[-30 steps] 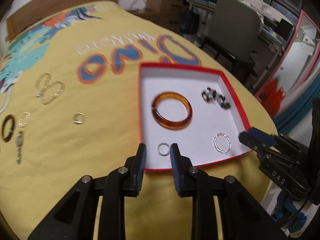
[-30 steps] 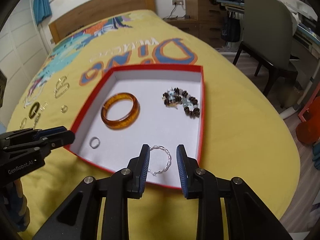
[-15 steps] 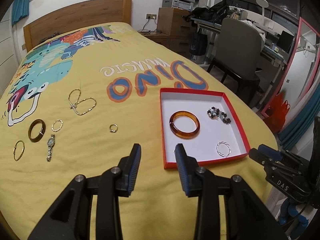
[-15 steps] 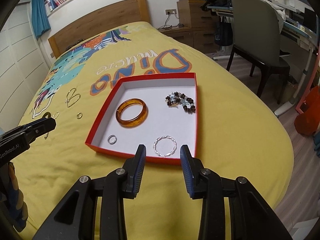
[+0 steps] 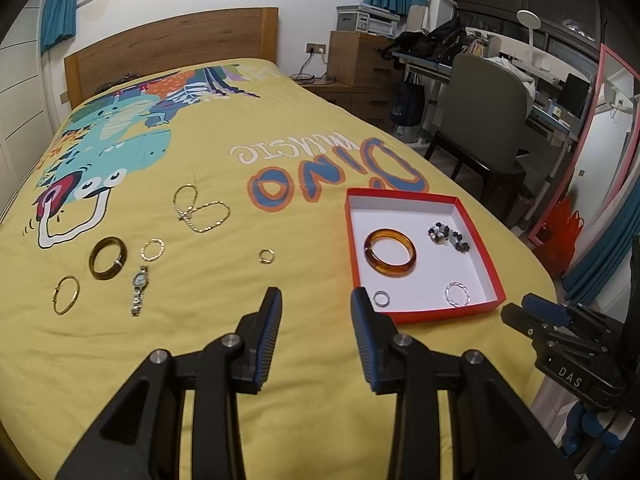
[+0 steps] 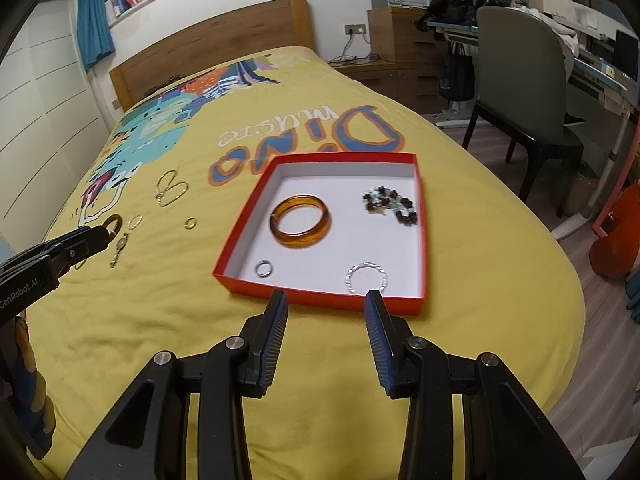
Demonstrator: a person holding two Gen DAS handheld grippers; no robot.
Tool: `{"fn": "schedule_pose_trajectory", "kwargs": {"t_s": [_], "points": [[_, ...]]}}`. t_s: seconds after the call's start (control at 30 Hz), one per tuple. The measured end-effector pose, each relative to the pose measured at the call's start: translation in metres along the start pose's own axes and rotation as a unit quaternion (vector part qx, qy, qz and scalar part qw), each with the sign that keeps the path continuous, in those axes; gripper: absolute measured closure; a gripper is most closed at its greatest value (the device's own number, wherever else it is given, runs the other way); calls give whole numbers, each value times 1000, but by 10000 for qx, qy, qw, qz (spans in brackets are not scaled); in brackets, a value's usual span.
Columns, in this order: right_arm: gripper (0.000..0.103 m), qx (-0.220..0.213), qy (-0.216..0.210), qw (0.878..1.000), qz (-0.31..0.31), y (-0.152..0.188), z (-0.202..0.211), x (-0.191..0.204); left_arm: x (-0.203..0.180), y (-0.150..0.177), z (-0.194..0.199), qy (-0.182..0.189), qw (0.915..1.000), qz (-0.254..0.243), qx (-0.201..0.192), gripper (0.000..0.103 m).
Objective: Organize jewelry
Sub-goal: 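Withdraw both open tools from the box and move toward the remaining jewelry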
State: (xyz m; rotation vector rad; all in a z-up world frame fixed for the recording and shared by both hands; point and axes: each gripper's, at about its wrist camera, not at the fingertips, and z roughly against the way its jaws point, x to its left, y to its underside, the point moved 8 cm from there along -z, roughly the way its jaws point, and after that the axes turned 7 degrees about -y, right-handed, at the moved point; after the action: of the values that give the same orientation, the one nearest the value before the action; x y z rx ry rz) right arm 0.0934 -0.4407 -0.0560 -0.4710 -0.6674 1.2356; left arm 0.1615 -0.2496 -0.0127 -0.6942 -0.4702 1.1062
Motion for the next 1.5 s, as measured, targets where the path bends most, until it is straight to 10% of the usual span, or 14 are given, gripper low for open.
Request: {"fn": "schedule_pose_trajectory", "kwargs": {"t_s": [0.77,1.5], "points": [[62,87,-628,9961,606,-6,-12,109,115,62,1,-574,9966,473,350,68],[57,801,-1589,9776,1122,7,-126,245,339,107,-48,-1615,9619,2042,831,68]]}}
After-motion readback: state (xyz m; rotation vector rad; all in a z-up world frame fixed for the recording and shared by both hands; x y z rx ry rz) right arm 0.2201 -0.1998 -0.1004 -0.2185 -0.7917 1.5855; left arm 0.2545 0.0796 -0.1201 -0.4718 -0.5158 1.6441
